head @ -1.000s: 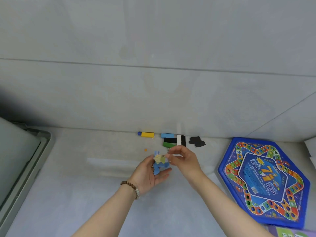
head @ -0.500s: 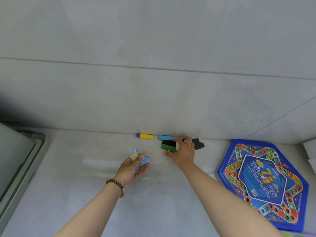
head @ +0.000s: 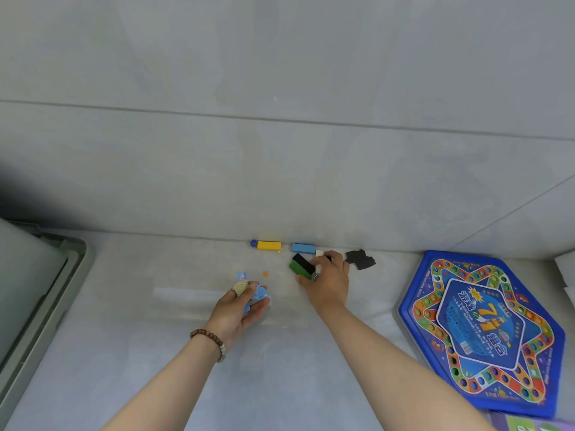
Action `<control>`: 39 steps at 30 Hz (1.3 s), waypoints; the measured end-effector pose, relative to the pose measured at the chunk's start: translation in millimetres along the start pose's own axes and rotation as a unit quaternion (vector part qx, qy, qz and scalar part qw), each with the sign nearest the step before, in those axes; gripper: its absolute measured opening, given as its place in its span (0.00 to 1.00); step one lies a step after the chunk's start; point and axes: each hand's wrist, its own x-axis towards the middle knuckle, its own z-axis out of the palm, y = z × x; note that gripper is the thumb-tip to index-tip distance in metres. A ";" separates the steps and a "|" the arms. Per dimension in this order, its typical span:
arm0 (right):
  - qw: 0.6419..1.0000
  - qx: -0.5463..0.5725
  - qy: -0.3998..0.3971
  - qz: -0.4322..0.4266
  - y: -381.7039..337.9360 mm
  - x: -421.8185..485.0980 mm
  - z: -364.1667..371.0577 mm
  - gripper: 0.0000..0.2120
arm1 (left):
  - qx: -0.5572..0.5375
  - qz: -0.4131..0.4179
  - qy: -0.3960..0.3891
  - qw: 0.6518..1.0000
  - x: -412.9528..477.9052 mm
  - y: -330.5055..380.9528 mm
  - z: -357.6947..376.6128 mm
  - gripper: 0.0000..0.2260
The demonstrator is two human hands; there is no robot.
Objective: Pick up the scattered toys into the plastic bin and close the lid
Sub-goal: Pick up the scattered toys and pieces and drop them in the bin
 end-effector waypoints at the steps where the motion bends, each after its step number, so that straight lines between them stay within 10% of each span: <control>1: 1.000 0.004 -0.001 -0.002 0.3 0.5 0.4 0.16 | 0.002 -0.001 0.002 1.000 0.1 -0.1 -0.2 0.05; 10: 0.998 0.052 0.017 -0.007 13.6 -8.6 -7.0 0.18 | -0.001 0.001 0.009 1.000 -3.4 4.5 -3.5 0.04; 19: 0.919 0.385 -0.019 0.086 -34.9 -19.8 -36.3 0.09 | 0.021 0.037 0.017 0.999 -16.5 26.8 -5.3 0.05; 30: 0.825 0.486 -0.284 -0.041 -278.3 -120.9 -118.8 0.16 | 0.096 0.267 0.058 0.957 -206.1 214.1 -92.1 0.06; 39: 0.802 0.392 -0.433 -0.129 -486.3 -273.1 -7.1 0.22 | 0.043 0.276 0.222 0.934 -334.4 243.6 -316.4 0.05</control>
